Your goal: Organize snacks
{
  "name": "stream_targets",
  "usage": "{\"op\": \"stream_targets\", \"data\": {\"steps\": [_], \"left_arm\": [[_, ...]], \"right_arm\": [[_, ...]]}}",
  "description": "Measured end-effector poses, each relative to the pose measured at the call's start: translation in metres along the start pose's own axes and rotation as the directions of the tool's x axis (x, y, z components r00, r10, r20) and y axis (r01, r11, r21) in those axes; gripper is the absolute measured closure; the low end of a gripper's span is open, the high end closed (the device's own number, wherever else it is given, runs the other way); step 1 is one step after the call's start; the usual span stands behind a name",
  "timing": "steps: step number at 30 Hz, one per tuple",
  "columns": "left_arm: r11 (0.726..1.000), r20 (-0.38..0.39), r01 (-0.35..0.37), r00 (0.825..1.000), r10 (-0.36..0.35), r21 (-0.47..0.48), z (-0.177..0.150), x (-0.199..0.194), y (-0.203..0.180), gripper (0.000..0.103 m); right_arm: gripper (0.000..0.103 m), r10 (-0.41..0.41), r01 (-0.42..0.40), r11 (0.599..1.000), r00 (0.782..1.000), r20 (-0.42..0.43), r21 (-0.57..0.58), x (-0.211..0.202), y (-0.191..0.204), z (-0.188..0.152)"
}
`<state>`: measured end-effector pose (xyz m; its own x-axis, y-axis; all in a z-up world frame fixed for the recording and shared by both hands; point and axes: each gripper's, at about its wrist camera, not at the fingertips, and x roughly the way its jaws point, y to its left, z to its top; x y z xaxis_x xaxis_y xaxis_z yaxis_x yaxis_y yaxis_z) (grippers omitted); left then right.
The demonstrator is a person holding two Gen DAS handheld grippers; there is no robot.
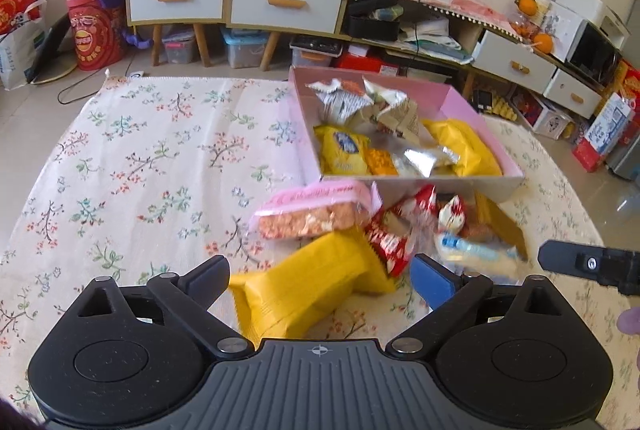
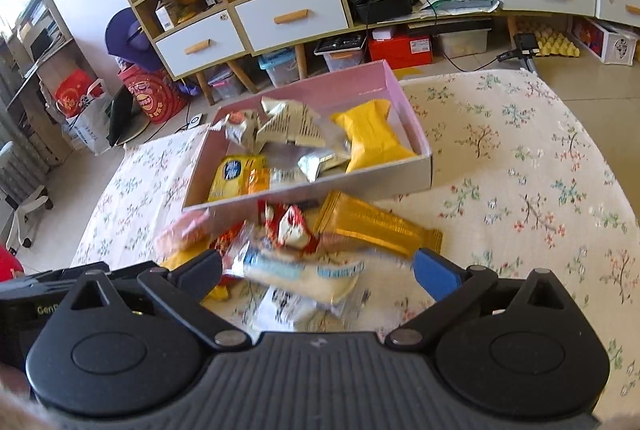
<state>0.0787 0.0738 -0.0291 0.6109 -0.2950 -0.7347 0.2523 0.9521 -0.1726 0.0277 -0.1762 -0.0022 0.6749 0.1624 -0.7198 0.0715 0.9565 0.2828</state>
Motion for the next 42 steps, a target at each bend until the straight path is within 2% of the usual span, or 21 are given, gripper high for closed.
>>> {"op": "stream_targets", "data": {"steps": [7,11,14,18,22,27,33,38,40,42], "left_arm": [[0.998,0.014,0.005,1.0,-0.006,0.056,-0.014,-0.001,0.012,0.005],[0.998,0.026,0.026,0.999,-0.027,0.063,-0.02,0.001,0.022,0.005],[0.993,0.045,0.049,0.997,-0.054,0.108,-0.024,0.004,0.029,0.005],[0.975,0.062,0.086,0.993,-0.101,0.207,-0.029,0.01,0.031,0.005],[0.946,0.044,0.118,0.99,-0.138,0.301,-0.03,0.018,0.024,0.005],[0.928,0.05,0.09,0.992,-0.115,0.361,-0.029,0.028,0.013,0.005],[0.91,0.051,0.067,0.994,-0.096,0.408,-0.027,0.036,0.006,0.005],[0.887,0.062,0.036,0.995,-0.073,0.461,-0.029,0.039,0.001,0.005],[0.882,0.056,0.044,0.995,-0.079,0.469,-0.03,0.039,0.0,0.005],[0.879,0.034,0.067,0.995,-0.094,0.471,-0.03,0.039,-0.002,0.007]], "right_arm": [[0.0,-0.034,0.034,0.998,0.999,-0.005,-0.06,0.003,0.003,-0.024],[0.0,-0.066,0.067,0.993,0.998,0.009,-0.093,0.007,0.004,-0.032],[0.0,-0.07,0.072,0.991,0.997,0.021,-0.116,0.01,0.007,-0.04],[0.0,-0.053,0.059,0.981,0.998,0.038,-0.183,0.016,0.016,-0.053],[0.0,-0.031,0.042,0.971,0.998,0.05,-0.237,0.023,0.028,-0.06],[0.0,-0.028,0.039,0.967,0.999,0.044,-0.25,0.037,0.037,-0.061],[0.0,-0.086,0.094,0.972,0.995,0.046,-0.213,0.056,0.037,-0.058],[0.001,-0.125,0.136,0.956,0.99,0.059,-0.261,0.06,0.041,-0.059],[0.005,-0.122,0.133,0.953,0.991,0.057,-0.273,0.057,0.041,-0.06],[0.014,-0.111,0.123,0.951,0.992,0.057,-0.285,0.055,0.042,-0.06]]}}
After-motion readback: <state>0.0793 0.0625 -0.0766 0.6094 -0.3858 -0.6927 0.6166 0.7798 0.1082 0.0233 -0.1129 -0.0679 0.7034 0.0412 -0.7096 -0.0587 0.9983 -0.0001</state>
